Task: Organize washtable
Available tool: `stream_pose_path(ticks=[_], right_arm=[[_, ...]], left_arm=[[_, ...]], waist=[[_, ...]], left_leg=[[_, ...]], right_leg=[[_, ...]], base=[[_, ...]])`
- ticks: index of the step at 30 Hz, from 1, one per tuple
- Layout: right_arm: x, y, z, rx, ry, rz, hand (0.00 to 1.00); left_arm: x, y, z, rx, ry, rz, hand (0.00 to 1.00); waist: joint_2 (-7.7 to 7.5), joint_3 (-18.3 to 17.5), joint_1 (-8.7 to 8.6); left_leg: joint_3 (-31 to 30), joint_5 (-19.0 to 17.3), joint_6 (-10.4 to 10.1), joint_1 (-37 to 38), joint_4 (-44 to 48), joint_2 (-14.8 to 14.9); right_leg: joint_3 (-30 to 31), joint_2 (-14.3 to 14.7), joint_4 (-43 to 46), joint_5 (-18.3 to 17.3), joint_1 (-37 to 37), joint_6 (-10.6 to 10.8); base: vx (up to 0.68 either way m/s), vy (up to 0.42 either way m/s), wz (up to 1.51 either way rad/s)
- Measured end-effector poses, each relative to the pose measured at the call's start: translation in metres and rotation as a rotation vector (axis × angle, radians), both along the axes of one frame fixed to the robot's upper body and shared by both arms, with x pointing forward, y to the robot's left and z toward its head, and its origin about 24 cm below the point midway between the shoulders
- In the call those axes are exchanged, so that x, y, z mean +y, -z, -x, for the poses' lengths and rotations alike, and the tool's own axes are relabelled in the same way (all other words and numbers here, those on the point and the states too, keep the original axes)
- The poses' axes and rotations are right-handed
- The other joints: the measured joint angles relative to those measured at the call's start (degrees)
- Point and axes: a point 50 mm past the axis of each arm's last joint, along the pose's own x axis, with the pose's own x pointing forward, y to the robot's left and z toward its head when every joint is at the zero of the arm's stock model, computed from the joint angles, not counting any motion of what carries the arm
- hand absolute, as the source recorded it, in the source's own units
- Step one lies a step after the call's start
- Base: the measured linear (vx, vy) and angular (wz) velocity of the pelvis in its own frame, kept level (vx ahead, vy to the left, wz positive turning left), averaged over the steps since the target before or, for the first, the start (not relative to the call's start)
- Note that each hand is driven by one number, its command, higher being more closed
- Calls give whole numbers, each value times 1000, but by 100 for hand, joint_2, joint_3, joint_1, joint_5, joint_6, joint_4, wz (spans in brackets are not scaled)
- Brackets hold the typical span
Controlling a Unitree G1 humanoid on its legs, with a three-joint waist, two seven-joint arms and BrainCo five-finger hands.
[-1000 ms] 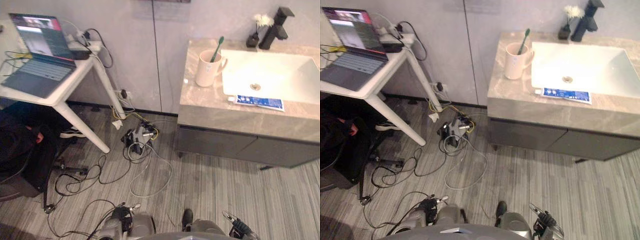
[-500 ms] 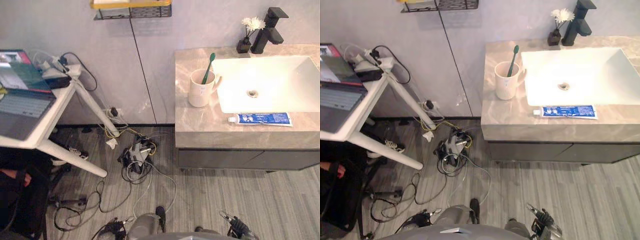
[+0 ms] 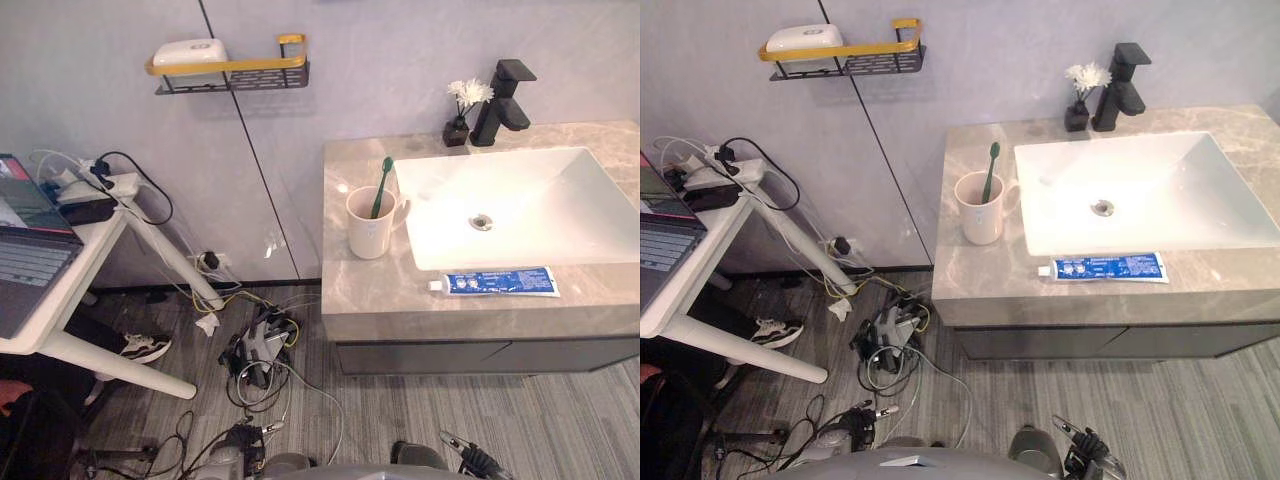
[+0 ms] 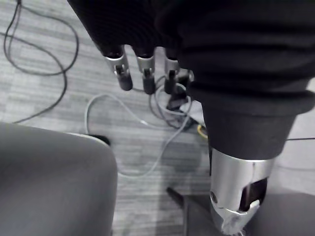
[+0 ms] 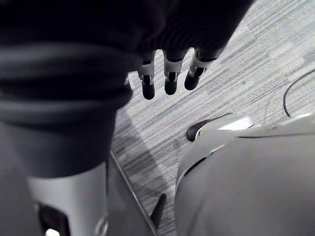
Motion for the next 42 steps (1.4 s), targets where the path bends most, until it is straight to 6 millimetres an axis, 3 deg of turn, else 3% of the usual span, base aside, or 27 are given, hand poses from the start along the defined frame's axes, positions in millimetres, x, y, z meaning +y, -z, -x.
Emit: stream_pose_path(ticks=[8, 9, 19, 24, 32, 37, 39, 42], right_arm=[[-4, -1, -1, -8, 25, 7, 0], [-3, 1, 11, 14, 49, 1, 0], [-4, 1, 13, 2, 107, -14, 0], [-1, 3, 25, 6, 206, -39, 0], [0, 5, 35, 23, 278, -58, 0], [8, 8, 38, 38, 304, -65, 0], [12, 9, 39, 37, 341, -64, 0], [11, 8, 43, 48, 360, -42, 0]], left_arm=[[-1, 0, -2, -1, -1, 3, 0], [1, 3, 6, 33, 2, 0, 0], [1, 2, 5, 30, 2, -2, 0], [1, 4, 9, 43, -2, -5, 0], [7, 3, 11, 38, -57, -22, 0], [11, -7, -8, -82, -152, -38, 0], [12, -25, -29, -247, -227, -40, 0], [11, -51, -47, -443, -336, -21, 0]], waist=[[-36, 5, -71], [-61, -228, -140], [-51, -234, -166], [-51, -255, -297], [-103, -299, -295], [-208, -350, -295], [-314, -326, -295], [-282, -326, -295]], left_leg=[[-219, 72, -112, 89, -372, 26], [-168, 179, -46, 284, -900, -78], [-38, 178, -46, 256, -956, -65], [12, 179, -46, 207, -1068, -63], [0, 198, -74, 289, -1091, -76], [-117, 318, -130, 158, -999, -122], [-253, 523, -177, 66, -1001, -193], [-443, 551, -166, -5, -1022, -198]], right_leg=[[-295, 82, -621, 262, 293, 28], [-302, 69, -1537, 880, 661, 103], [-202, 87, -1539, 875, 553, 100], [-138, 103, -1620, 877, 460, 105], [-155, 91, -1675, 876, 570, 104], [-282, 32, -1676, 863, 567, 94], [-400, -45, -1668, 815, 556, 76], [-611, -63, -1595, 731, 554, 75]], base=[[30, -7, 18], [7, 13, 7], [2, 1, -5], [45, 4, -5], [77, 5, 0], [13, -7, 14], [-30, -38, 35], [-32, -30, 36]])
